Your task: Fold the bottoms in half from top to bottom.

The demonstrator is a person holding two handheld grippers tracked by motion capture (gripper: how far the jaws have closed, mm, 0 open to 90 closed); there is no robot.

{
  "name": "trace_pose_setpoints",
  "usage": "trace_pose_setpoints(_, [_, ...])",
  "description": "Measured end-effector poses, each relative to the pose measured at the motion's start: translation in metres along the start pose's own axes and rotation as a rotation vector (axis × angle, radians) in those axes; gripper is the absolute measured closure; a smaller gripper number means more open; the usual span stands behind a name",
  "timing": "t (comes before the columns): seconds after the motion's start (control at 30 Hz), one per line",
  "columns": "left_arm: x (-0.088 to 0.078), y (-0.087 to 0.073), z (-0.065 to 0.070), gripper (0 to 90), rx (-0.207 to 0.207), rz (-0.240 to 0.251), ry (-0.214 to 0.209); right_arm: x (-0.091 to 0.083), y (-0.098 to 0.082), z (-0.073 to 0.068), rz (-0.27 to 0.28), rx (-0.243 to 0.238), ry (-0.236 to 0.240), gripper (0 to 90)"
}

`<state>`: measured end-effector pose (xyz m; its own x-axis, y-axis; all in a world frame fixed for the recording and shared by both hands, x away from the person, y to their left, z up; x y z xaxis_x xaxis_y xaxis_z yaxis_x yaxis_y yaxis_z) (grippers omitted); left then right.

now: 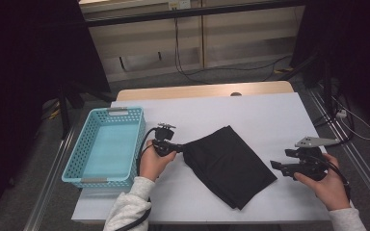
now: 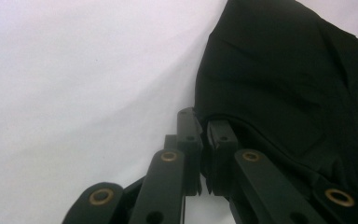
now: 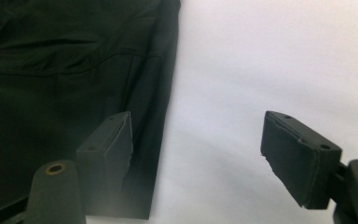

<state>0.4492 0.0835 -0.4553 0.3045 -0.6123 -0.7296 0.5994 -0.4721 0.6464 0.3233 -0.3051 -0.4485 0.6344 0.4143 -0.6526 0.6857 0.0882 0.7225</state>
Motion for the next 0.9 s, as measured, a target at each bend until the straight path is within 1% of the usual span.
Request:
trace_pose_setpoints(0.2, [0.001, 0.003, -0.007, 85.7, -0.019, 0.003, 0.007, 0.0, 0.0, 0.001, 0.002, -0.002, 0.0, 24.8])
trace_pose_setpoints(0.23, [0.0, 0.004, -0.008, 85.7, -0.013, 0.0, 0.011, 0.0, 0.0, 0.0, 0.001, -0.002, 0.001, 24.8])
trace_pose_setpoints(0.27, [0.0, 0.005, -0.009, 85.7, -0.018, 0.003, 0.016, 0.0, 0.0, 0.0, 0.0, -0.002, 0.001, 24.7])
trace_pose_setpoints(0.33, [-0.001, 0.007, -0.01, 85.7, -0.023, 0.008, 0.013, 0.0, -0.001, 0.0, -0.002, 0.0, 0.002, 24.7])
trace_pose_setpoints(0.53, [-0.001, 0.013, -0.014, 85.7, -0.017, -0.002, 0.022, 0.0, 0.0, 0.0, -0.001, 0.0, 0.002, 24.6])
trace_pose_setpoints(0.63, [0.0, 0.014, -0.017, 85.7, -0.026, -0.001, 0.027, 0.0, 0.0, 0.0, 0.001, -0.002, 0.002, 24.6])
trace_pose_setpoints(0.73, [0.0, 0.016, -0.019, 85.7, -0.038, 0.011, 0.028, 0.0, 0.0, 0.001, 0.001, -0.003, 0.002, 24.6])
trace_pose_setpoints(0.77, [0.0, 0.017, -0.02, 85.7, -0.032, 0.006, 0.028, 0.0, -0.001, 0.0, 0.001, -0.003, 0.004, 24.6])
trace_pose_setpoints(0.8, [0.0, 0.017, -0.02, 85.7, -0.043, 0.013, 0.035, 0.0, -0.001, 0.0, 0.0, -0.002, 0.004, 24.6])
trace_pose_setpoints(0.83, [0.001, 0.018, -0.022, 85.7, -0.04, 0.004, 0.034, 0.0, -0.001, 0.0, 0.0, -0.003, 0.004, 24.6])
trace_pose_setpoints(0.87, [0.002, 0.018, -0.023, 85.7, -0.051, 0.008, 0.038, 0.0, -0.001, 0.0, 0.0, -0.003, 0.005, 24.6])
trace_pose_setpoints(0.9, [0.002, 0.018, -0.024, 85.7, -0.046, 0.001, 0.041, 0.0, -0.001, 0.0, 0.001, -0.003, 0.005, 24.6])
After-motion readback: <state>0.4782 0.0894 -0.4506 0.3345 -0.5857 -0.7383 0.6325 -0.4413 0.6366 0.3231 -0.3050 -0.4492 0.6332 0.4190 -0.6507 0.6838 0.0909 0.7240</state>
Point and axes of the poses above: each handheld gripper's, and its own axes: x roughly forward along the jaws, y roughly out of its top, z roughly to its right, the point moved 3 cm from there along x, roughly forward along the jaws, and after that the axes turned 9 degrees about x, right-handed, at the moved point
